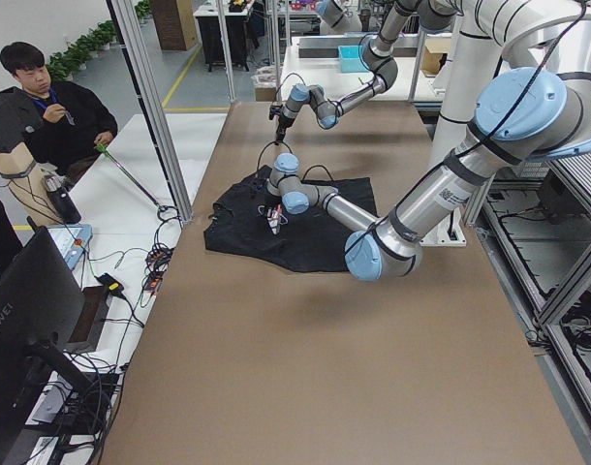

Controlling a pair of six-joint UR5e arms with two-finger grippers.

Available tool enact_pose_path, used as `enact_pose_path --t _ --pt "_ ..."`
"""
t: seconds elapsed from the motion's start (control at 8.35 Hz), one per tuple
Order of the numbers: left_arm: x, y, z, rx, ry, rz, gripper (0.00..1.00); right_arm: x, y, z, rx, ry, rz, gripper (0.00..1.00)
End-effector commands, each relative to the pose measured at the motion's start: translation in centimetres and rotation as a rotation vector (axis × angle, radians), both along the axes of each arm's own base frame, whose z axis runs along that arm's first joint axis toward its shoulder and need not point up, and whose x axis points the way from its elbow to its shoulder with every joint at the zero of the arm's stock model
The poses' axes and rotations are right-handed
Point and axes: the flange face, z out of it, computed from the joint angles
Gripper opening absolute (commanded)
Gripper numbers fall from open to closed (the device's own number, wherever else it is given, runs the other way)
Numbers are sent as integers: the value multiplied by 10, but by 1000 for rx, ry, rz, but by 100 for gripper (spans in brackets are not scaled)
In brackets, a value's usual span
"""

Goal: Fold clothes
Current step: 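Grasp the sleeve nearest the left gripper and fold it inward over the chest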

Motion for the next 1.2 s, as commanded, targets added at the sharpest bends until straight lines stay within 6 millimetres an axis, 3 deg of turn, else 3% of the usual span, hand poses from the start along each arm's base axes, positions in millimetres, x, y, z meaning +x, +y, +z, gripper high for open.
enact_pose_path --t 0.0,0.24,0.48,0.84,1.08 --pt "12 -3 12 9 -35 -28 96 -6 0 -4 3 -3 -7 94" --pt "5 -3 -4 38 -19 -63 100 -11 -4 -11 8 -10 -9 94" --pt "5 -3 -4 44 -20 -60 100 -26 -23 -33 -18 -79 24 94" --pt "7 -2 -2 44 -26 -58 100 -73 -51 -12 -10 -271 80 94" --pt "9 0 0 44 -28 -56 100 -98 -49 -18 -17 -285 62 93"
